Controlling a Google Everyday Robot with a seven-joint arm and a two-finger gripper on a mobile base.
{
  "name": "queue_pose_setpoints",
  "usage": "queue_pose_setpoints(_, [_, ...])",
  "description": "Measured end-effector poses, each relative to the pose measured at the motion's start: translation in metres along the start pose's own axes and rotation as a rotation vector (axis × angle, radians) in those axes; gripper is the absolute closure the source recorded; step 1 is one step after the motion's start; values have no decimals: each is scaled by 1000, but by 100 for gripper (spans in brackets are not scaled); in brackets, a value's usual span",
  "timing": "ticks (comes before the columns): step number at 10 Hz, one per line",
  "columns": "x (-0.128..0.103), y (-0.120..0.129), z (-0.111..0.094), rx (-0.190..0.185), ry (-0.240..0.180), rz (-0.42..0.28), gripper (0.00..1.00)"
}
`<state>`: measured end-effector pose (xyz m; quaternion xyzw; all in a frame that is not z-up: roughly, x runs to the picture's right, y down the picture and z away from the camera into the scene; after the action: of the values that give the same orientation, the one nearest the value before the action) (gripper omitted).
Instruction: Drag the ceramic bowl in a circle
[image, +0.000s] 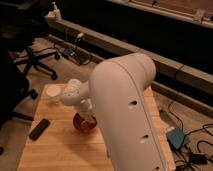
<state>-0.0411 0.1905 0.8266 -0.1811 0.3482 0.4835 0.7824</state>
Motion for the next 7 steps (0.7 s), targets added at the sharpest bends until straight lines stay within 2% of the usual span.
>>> queue_pose_setpoints(1, [14,-4,-4,12,-3,-32,88])
queue_pose_setpoints(3, [48,14,-22,30,-37,-167,88])
queue_pose_setpoints(4, [64,30,-30,29,-50,-237,88])
queue_pose_setpoints(7, [115,102,-51,-24,-81,-458,88])
